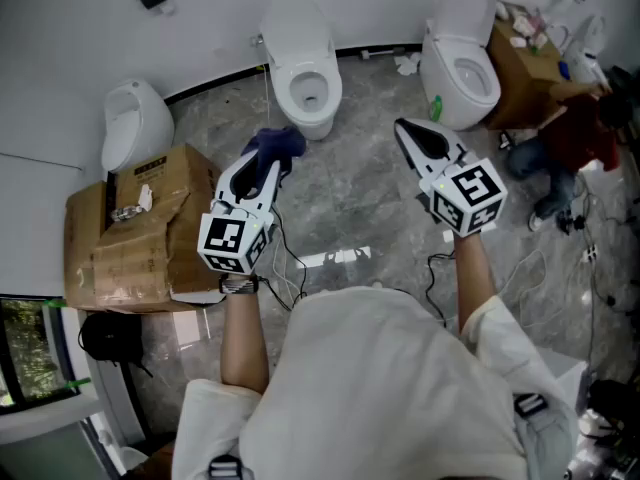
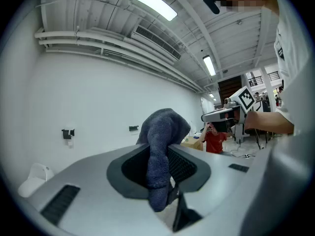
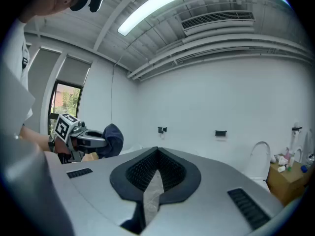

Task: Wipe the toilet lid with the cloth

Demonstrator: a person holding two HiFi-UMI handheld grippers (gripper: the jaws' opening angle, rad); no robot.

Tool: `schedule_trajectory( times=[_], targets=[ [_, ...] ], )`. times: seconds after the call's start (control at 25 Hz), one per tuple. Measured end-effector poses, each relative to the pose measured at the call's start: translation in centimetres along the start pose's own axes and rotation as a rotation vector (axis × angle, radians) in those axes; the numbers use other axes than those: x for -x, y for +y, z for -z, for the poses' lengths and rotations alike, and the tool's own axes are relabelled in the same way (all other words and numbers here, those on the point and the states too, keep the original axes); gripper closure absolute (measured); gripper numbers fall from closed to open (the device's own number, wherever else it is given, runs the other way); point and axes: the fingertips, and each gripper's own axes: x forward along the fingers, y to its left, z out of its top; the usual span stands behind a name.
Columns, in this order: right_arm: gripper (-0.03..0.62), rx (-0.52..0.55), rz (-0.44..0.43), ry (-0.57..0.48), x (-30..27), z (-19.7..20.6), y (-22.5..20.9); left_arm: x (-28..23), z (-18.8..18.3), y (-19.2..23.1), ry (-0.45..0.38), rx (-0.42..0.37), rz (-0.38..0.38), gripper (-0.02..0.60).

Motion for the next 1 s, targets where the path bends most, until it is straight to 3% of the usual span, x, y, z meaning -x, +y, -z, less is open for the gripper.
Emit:
schedule_trajectory(
  times=[0.56, 1.0],
  targets=[
    [0.565, -0.08, -0.064, -0.015, 0.3, 0.9, -2.8, -2.6, 0.0, -1.2, 0.01, 0.012, -0.017, 0.485],
    [0.565, -0.018, -0.096, -0.026, 0.2, 1.6, -7.3, -5.1, 0.9, -2.8, 0.026, 0.047, -0.09, 0.485]
  ],
)
